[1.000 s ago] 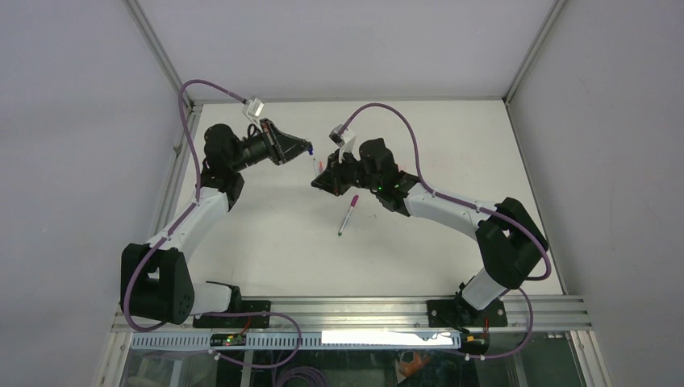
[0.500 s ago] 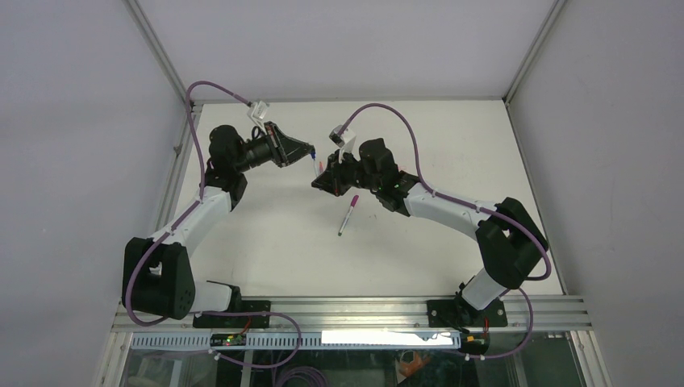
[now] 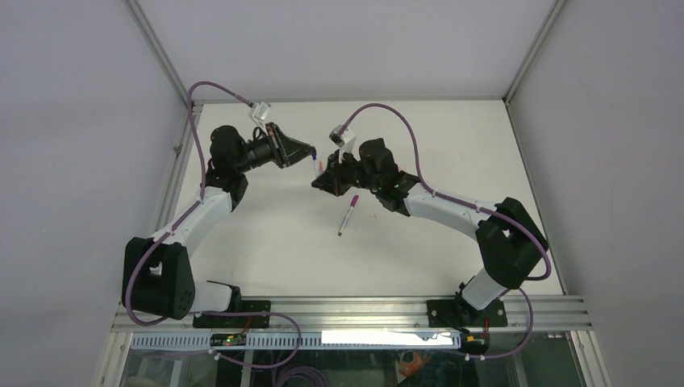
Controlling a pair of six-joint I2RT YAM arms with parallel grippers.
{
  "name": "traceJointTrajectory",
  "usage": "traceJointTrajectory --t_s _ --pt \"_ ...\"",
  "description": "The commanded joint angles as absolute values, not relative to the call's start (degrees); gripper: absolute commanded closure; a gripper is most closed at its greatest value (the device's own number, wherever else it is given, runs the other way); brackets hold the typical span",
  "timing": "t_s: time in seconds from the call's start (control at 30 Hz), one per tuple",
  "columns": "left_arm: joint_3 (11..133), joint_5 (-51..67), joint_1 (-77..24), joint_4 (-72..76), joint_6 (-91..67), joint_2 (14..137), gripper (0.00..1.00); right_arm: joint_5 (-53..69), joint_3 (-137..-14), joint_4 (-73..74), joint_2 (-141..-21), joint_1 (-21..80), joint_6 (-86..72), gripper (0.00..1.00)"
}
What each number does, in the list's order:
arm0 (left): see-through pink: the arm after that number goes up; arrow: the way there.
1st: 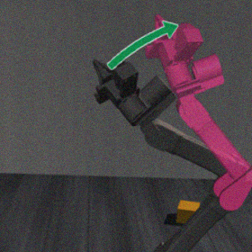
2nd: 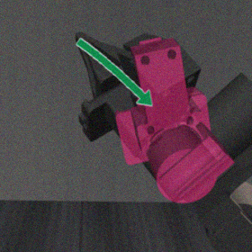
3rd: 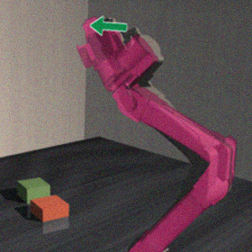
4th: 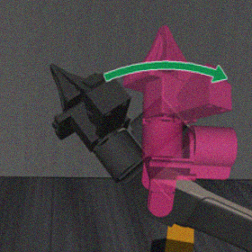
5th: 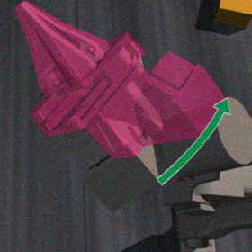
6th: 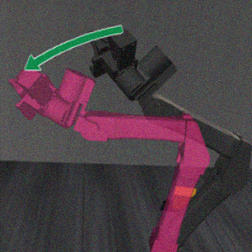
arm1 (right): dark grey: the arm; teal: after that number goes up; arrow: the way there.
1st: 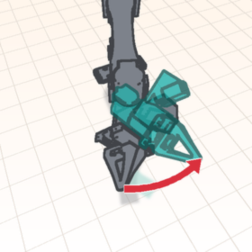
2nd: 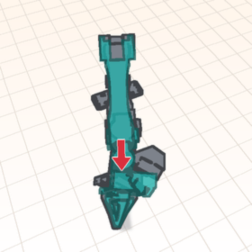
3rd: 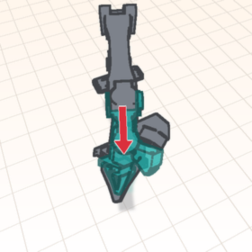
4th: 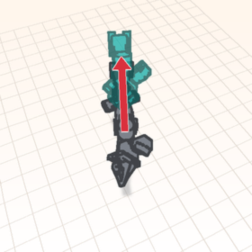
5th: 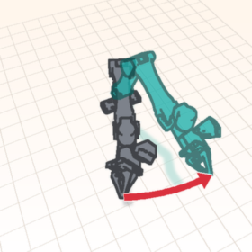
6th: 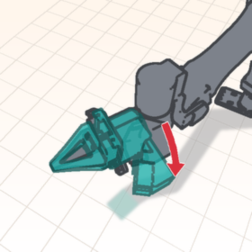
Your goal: Insert the pens into the pen caps
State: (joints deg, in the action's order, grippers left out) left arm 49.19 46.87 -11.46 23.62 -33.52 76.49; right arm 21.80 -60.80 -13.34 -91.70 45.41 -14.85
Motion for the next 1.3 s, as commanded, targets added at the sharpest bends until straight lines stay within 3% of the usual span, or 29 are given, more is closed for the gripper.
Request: traceJointTrajectory --t_s 0.0,0.87,1.27 --pt "48.26 48.39 -12.83 26.28 -32.41 76.33 1.0 21.95 -62.75 -14.66 -91.36 45.35 -13.78 1.0" --pt "43.82 44.68 -13.49 17.31 -25.82 71.4 1.0 21.1 -62.27 -13.9 -89.82 45.32 -12.9 1.0" --pt "37.94 44.34 -19.64 22.7 -22.88 74.5 1.0 19.5 -62.98 -13.58 -87.86 44.03 -12.19 1.0"
